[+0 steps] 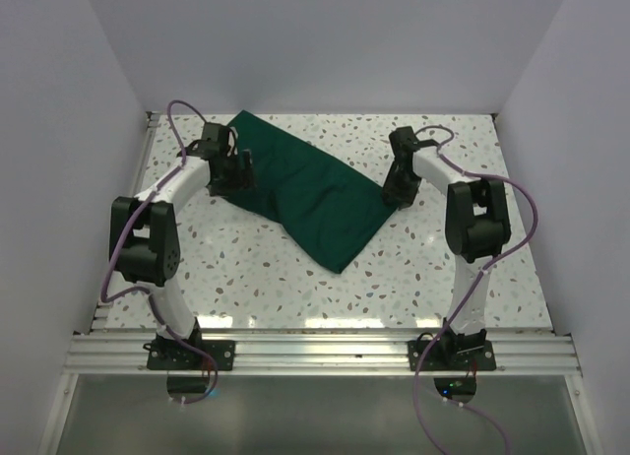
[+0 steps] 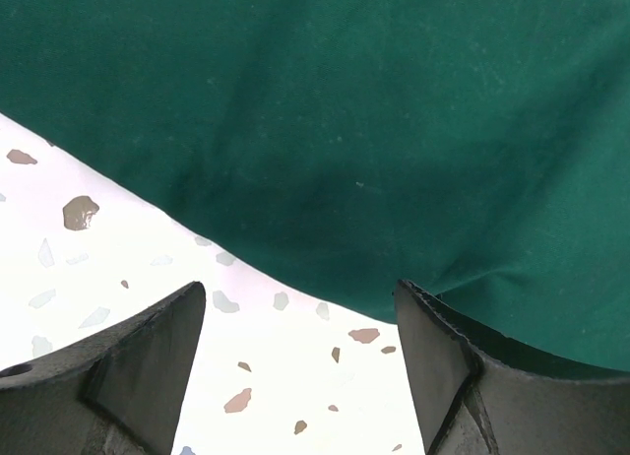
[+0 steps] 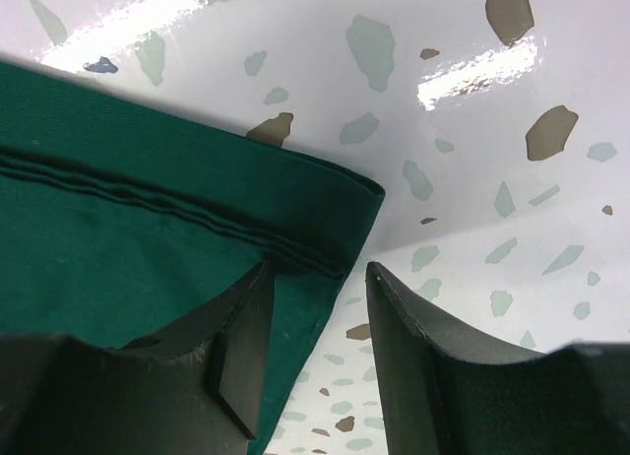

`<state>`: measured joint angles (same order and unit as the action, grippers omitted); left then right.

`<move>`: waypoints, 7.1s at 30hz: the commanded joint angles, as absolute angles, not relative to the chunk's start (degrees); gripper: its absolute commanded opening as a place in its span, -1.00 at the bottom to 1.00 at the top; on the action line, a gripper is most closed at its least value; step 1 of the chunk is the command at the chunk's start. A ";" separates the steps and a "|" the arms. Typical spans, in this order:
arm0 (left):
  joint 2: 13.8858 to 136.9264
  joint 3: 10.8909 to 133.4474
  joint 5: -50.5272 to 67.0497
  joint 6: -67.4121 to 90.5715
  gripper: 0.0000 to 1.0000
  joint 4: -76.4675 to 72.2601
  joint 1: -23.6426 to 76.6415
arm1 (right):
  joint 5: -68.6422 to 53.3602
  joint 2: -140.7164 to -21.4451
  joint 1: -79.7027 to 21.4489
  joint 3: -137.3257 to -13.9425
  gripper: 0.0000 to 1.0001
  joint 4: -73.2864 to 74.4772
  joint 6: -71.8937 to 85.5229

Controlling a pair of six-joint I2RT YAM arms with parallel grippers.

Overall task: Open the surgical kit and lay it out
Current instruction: Open the surgical kit at the center of the board, then adjust the surgical kit at the center of the board.

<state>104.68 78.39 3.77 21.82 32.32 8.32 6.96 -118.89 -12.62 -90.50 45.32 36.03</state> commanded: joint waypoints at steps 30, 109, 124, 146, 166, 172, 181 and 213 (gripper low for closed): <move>104.77 79.19 3.08 20.92 0.61 32.87 8.53 | 6.06 -119.79 -13.71 -96.86 -0.50 49.04 35.51; 53.70 73.83 -14.24 31.55 0.99 52.48 7.73 | 16.44 -74.53 -72.88 -66.27 0.97 55.20 46.94; 78.91 78.31 -8.71 19.16 0.99 32.79 1.77 | 8.17 -92.52 -25.59 -76.10 0.87 50.10 35.24; 98.35 83.76 0.18 22.15 0.99 31.90 -4.39 | 11.43 -130.60 -15.03 -108.89 0.03 54.57 31.82; 101.60 89.11 -0.88 23.38 0.99 36.03 -3.61 | 7.21 -131.21 -11.43 -103.00 0.26 52.03 30.23; 102.57 91.93 -2.28 23.03 0.99 38.58 -3.52 | 5.70 -138.06 -11.43 -110.53 -1.00 51.85 30.50; 100.02 88.69 -4.13 23.20 0.99 39.64 -3.51 | 3.61 -150.37 -7.57 -139.60 -1.00 58.70 32.86; 109.41 99.55 -2.46 24.88 0.99 38.23 6.23 | 10.55 -148.12 -3.96 -144.59 0.96 44.56 33.75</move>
<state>106.26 93.78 -3.88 24.95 40.34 3.66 9.93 -153.86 -4.62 -146.56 43.66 34.41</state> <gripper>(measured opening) 0.994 0.975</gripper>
